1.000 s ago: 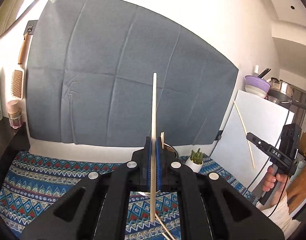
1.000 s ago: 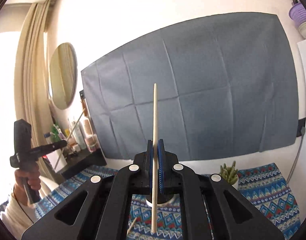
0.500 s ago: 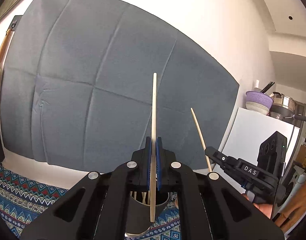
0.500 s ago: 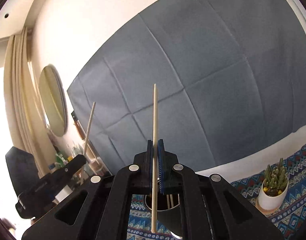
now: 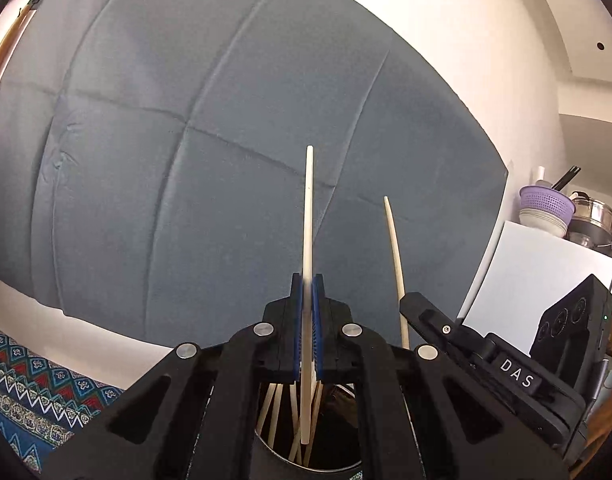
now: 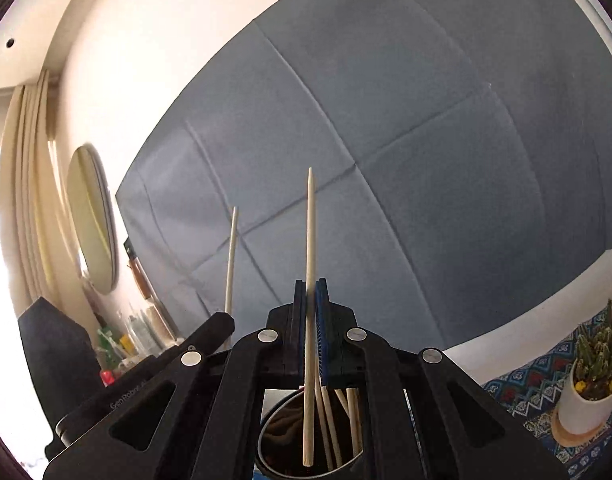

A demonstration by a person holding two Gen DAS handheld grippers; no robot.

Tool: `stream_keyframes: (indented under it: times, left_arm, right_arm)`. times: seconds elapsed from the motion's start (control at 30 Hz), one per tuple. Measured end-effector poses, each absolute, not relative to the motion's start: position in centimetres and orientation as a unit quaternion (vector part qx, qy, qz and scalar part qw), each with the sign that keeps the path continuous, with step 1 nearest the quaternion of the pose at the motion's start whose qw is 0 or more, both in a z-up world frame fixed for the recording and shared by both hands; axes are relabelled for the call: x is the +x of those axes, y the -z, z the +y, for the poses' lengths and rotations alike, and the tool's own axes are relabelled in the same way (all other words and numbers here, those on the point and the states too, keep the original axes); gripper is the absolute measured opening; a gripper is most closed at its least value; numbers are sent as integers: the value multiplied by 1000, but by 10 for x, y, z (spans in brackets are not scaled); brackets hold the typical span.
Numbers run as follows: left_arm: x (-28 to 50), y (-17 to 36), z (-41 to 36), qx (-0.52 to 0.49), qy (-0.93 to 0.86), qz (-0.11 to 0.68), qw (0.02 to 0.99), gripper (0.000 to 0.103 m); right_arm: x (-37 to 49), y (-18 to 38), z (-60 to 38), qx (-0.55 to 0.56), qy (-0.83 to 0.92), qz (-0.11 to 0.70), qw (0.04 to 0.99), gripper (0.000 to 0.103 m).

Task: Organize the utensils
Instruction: 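Carry the chopstick with the right gripper and lower it into the holder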

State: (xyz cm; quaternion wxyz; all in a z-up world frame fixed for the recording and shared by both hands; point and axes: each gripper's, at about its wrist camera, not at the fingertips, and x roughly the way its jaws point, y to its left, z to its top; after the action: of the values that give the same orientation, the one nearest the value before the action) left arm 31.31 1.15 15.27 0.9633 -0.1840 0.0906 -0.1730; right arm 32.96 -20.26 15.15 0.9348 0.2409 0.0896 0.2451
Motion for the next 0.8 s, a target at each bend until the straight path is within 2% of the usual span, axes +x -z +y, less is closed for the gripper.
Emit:
stream_keyframes:
  times: [0.8]
  left_arm:
    - [302, -107, -5, -110, 182, 106, 971, 5]
  right_arm:
    - [329, -109, -178, 130, -236, 128, 954, 5]
